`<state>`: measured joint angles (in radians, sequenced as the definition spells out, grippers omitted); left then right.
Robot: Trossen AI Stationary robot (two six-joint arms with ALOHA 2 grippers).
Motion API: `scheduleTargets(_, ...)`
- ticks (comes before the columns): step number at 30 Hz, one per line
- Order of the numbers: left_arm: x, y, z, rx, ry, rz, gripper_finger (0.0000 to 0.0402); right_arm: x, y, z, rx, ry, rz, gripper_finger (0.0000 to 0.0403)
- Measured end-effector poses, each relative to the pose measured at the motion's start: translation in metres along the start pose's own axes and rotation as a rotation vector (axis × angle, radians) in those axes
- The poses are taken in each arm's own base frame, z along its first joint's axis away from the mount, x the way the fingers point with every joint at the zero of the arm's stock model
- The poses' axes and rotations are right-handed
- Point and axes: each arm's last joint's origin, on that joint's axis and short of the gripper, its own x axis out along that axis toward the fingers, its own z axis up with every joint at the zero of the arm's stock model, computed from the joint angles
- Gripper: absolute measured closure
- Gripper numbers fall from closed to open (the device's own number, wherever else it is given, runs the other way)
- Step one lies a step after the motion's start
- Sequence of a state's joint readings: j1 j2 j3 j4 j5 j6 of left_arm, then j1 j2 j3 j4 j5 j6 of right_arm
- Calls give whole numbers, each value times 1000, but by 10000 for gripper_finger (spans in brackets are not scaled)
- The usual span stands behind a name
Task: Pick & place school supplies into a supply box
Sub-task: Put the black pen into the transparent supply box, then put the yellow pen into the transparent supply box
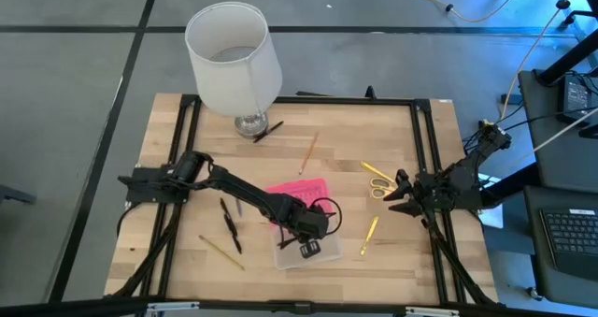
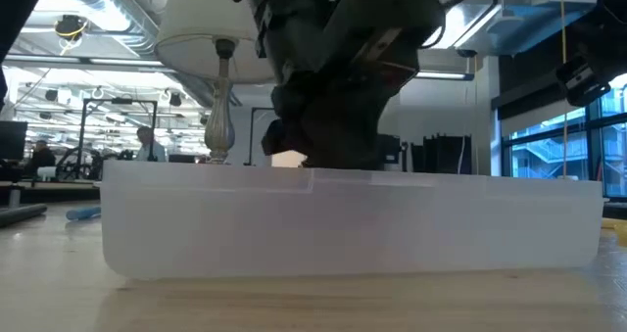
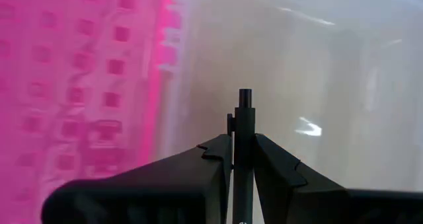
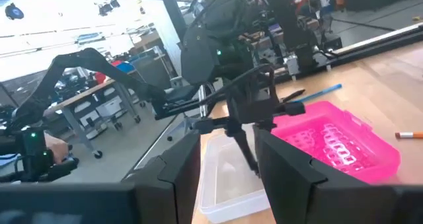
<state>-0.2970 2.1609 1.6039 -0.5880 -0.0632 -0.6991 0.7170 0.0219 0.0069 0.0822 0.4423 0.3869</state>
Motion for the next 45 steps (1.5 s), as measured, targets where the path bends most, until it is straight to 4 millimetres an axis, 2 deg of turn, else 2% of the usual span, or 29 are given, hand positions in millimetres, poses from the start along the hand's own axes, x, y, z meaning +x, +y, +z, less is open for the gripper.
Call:
scheduleTargets(8,0,3,3,173,-46,61,360,0,0,0,8,-1,0,252)
scheduleTargets(19,0,10,8,140,-53,77,336,0,0,0,58,-1,0,252)
scheduleTargets(31,-3,9,9,139,-39,46,308,0,2,1,45,9,42,252)
scheduleTargets(36,-19,-1,20,136,-51,-37,307,-4,7,15,13,129,45,252)
scheduleTargets(41,-48,-11,34,161,-117,-108,311,-5,21,42,-104,363,56,252)
scheduleTargets(45,-77,-13,43,193,-182,-136,308,6,34,59,-202,604,-24,252)
